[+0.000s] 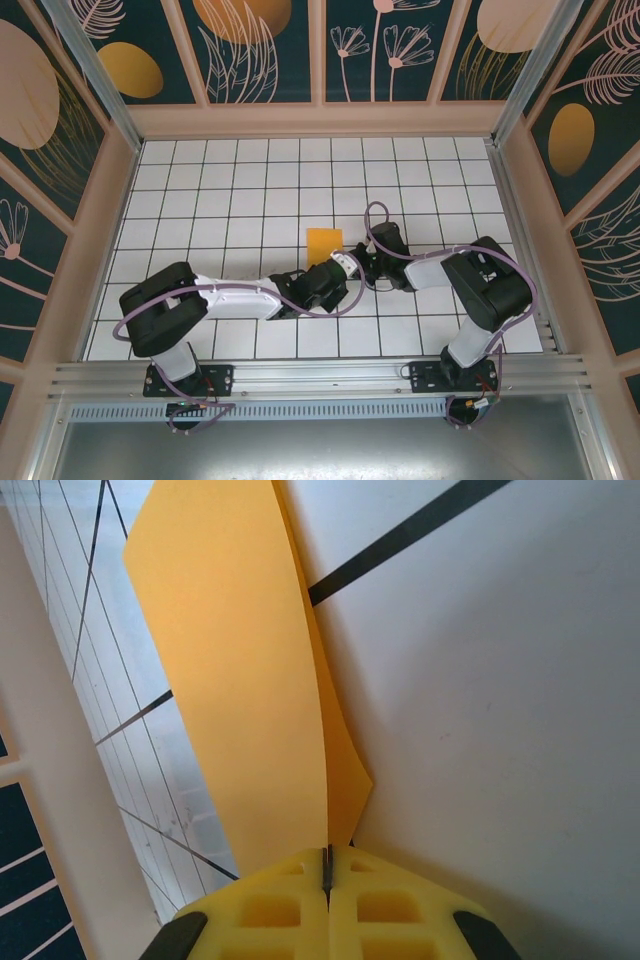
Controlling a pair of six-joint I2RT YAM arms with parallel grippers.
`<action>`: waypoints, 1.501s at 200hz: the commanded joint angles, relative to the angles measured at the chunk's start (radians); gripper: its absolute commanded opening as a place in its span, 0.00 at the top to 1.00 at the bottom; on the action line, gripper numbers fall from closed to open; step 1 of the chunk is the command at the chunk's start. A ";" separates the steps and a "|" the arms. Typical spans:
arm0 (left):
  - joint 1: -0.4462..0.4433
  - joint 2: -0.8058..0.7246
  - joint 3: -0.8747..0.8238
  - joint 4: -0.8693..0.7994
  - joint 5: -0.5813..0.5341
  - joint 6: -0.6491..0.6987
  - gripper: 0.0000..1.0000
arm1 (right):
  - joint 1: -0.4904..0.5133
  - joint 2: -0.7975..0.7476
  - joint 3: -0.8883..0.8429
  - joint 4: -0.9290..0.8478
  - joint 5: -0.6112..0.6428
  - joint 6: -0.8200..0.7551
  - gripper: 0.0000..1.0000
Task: Fold a paper plane with a square sheet of paper (pick it up from the middle)
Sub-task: Third fold the triangle at the center of the table.
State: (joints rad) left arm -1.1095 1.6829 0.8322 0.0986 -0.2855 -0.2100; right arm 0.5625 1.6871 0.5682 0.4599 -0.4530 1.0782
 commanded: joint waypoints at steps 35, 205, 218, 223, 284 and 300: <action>-0.007 -0.079 -0.008 -0.012 -0.035 -0.005 1.00 | -0.006 -0.042 0.021 -0.038 0.010 -0.021 0.95; 0.136 -0.186 -0.103 0.058 0.280 -0.089 1.00 | -0.010 -0.337 0.051 -0.384 0.256 -0.101 0.52; 0.172 -0.197 -0.118 0.074 0.349 -0.093 1.00 | -0.009 -0.346 0.045 -0.364 0.248 -0.107 0.54; 0.184 -0.197 -0.119 0.076 0.378 -0.098 1.00 | -0.009 -0.346 0.044 -0.352 0.239 -0.112 0.55; 0.269 -0.163 -0.127 0.084 0.494 -0.123 1.00 | 0.005 -0.264 0.105 -0.307 0.168 -0.181 0.78; 0.289 -0.156 -0.130 0.092 0.526 -0.127 1.00 | 0.005 -0.217 0.139 -0.314 0.157 -0.208 0.80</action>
State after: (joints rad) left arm -0.8532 1.5055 0.7177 0.1581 0.1642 -0.3134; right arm 0.5591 1.4143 0.6403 0.1307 -0.2634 0.9272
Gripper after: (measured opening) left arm 0.069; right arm 0.216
